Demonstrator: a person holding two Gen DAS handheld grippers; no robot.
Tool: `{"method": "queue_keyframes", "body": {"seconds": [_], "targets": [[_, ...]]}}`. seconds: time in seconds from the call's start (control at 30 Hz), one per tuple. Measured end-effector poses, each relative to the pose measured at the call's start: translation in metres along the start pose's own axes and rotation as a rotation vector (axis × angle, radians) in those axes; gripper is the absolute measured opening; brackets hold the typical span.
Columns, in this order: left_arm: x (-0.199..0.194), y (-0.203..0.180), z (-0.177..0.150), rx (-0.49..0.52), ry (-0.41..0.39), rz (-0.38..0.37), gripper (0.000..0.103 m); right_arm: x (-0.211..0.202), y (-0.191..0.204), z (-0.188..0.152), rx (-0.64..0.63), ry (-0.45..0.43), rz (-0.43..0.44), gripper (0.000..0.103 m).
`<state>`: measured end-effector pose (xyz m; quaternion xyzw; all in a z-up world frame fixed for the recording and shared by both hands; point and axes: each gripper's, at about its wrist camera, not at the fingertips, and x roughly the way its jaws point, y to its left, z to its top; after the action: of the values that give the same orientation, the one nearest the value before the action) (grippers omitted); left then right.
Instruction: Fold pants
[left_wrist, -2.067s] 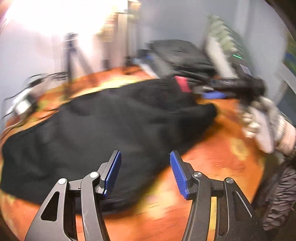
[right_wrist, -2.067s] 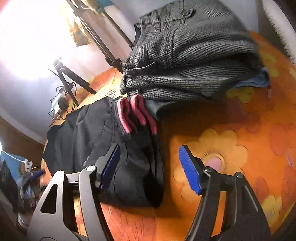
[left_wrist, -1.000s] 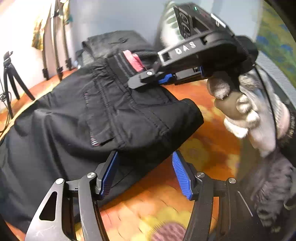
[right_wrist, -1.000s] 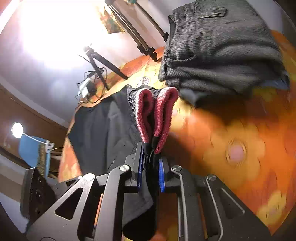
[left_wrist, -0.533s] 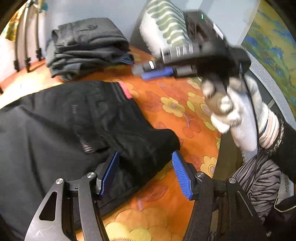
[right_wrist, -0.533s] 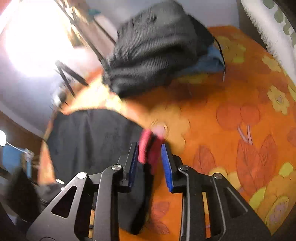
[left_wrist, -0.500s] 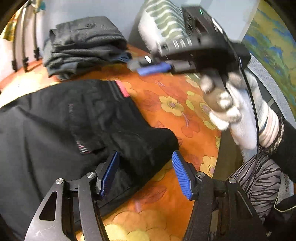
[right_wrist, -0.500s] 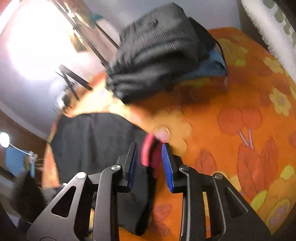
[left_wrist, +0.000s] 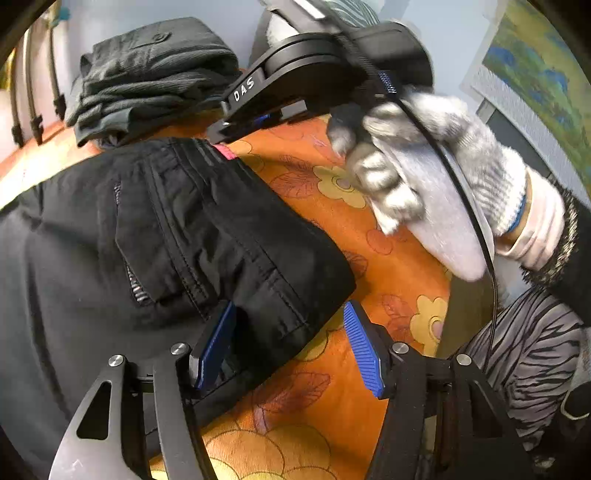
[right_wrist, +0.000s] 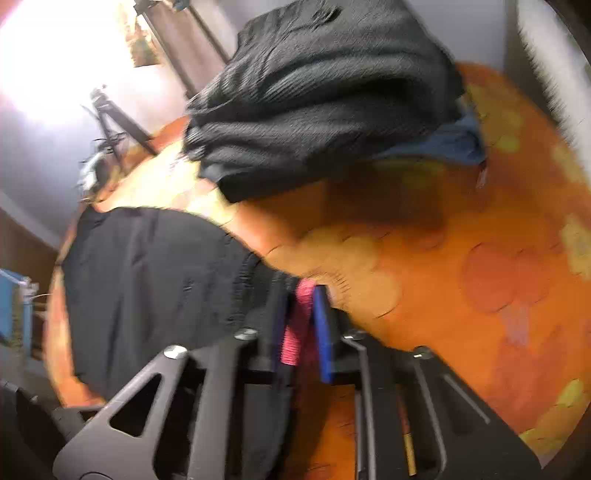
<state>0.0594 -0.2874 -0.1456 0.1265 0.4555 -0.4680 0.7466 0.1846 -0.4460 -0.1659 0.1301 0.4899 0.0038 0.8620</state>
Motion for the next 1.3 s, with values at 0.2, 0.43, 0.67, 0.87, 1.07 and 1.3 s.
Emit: {"method": "queue_keyframes", "body": {"seconds": [0.2, 0.43, 0.67, 0.87, 1.07, 1.3], "targets": [[-0.033, 0.002, -0.004, -0.039, -0.059, 0.012, 0.059, -0.040, -0.009, -0.010, 0.037, -0.037, 0.095, 0.011], [-0.124, 0.044, -0.039, -0.137, -0.165, 0.165, 0.061, -0.099, 0.058, -0.030, -0.152, -0.148, 0.203, 0.037], [-0.205, 0.127, -0.097, -0.333, -0.216, 0.361, 0.062, -0.104, 0.161, -0.038, -0.347, -0.145, 0.325, 0.039], [-0.253, 0.201, -0.152, -0.525, -0.257, 0.511, 0.062, -0.087, 0.254, -0.017, -0.486, -0.133, 0.410, 0.040], [-0.281, 0.272, -0.190, -0.666, -0.282, 0.601, 0.062, -0.030, 0.370, 0.019, -0.704, -0.080, 0.383, 0.049], [-0.284, 0.354, -0.224, -0.775, -0.258, 0.609, 0.062, 0.089, 0.464, 0.051, -0.820, 0.036, 0.299, 0.049]]}}
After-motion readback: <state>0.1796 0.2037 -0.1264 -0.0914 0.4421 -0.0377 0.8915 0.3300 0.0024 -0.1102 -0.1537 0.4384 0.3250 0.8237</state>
